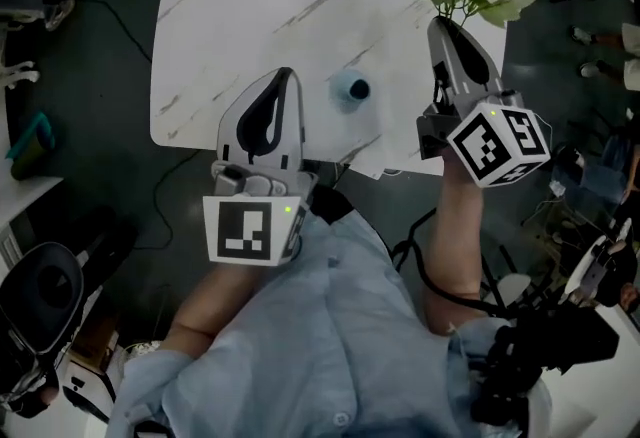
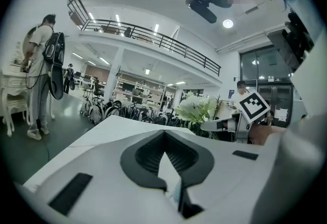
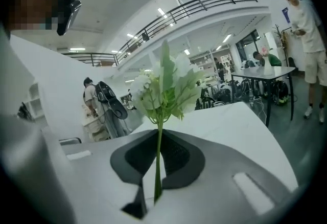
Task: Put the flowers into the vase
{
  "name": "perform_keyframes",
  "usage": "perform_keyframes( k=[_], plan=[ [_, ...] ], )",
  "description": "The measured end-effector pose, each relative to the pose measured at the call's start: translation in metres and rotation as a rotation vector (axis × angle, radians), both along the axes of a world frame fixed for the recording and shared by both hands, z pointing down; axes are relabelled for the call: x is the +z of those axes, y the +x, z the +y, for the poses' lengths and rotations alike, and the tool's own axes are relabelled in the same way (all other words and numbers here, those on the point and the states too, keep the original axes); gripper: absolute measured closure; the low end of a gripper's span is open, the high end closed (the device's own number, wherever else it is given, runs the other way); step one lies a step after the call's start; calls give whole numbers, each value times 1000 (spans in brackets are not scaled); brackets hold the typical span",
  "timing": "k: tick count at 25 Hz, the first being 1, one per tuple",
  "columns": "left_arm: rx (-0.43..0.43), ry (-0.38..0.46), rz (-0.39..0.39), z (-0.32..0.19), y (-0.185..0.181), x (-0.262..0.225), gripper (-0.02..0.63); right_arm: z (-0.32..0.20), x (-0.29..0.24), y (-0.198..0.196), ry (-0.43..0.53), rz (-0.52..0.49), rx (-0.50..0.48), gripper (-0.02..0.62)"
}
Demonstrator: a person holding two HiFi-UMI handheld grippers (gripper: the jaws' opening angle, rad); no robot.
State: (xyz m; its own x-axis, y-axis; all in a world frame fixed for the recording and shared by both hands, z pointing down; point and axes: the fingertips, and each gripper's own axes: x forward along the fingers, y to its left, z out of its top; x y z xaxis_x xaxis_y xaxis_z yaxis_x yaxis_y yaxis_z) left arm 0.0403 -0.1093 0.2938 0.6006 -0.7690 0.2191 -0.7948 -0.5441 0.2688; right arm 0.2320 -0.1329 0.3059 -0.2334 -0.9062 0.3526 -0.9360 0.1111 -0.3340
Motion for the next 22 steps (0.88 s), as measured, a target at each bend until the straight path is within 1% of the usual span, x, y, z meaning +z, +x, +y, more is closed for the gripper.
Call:
perform_keyframes(
  k=[4,8,10,16,22],
  plan=[
    [-22,16,18,19,-23,-9,601,4,-28,-35,77,-41,-63,587],
    [-72,21,49,33,-60,-10,601,2,-52,-80,164,-48,-124,587],
    [-93,22,59,39,-74,-8,601,3,-61,-96,208,-60,-146,588],
    [-140,25,66,45,-82,1,601,2,-76,-113,329,-99,-210,586],
    [-172,9,72,45,-86,-4,601,1,-78,-118,359,-123,-236,586]
  ],
)
